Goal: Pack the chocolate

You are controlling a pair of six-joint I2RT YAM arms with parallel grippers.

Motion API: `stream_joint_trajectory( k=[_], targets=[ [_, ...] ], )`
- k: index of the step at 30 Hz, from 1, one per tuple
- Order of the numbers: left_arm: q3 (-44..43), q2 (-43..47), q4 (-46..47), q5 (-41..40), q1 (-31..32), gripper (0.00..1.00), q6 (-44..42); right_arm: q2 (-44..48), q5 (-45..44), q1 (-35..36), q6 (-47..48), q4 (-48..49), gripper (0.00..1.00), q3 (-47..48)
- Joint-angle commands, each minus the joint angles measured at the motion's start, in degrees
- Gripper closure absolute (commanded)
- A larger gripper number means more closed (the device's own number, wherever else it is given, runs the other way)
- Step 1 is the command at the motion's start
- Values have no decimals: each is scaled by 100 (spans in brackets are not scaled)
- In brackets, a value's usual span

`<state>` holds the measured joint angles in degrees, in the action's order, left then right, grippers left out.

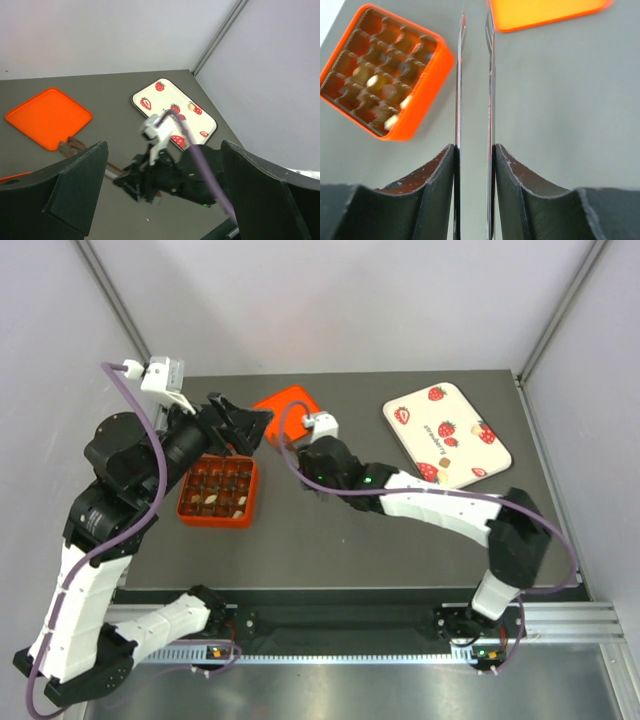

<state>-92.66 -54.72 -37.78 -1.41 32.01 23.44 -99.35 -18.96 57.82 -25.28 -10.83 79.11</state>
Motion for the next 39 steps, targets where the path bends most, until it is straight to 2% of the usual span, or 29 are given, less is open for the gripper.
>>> stream_joint_trajectory(
  k=[1, 8, 12, 22, 33, 39],
  targets=[
    [-68, -39, 130, -52, -19, 1, -15, 1002, -643, -288, -20, 178, 64, -797],
    [187, -162, 201, -105, -19, 1, 38, 2086, -705, -1018, -57, 99, 64, -2223],
    [398, -267, 280, -140, -19, 1, 99, 2192, -846, -1054, -74, 142, 65, -2698],
    [582, -531, 236, -298, -19, 1, 169, 2104, -2251, -1010, -802, 783, 61, -3885],
    [688, -671, 183, -571, -28, 1, 117, 1744, -1875, -1027, -760, 1039, 54, -4211],
    [820, -724, 271, -571, -54, 1, 29, 1700, -1365, -992, -470, 1390, 50, -4386]
  ],
)
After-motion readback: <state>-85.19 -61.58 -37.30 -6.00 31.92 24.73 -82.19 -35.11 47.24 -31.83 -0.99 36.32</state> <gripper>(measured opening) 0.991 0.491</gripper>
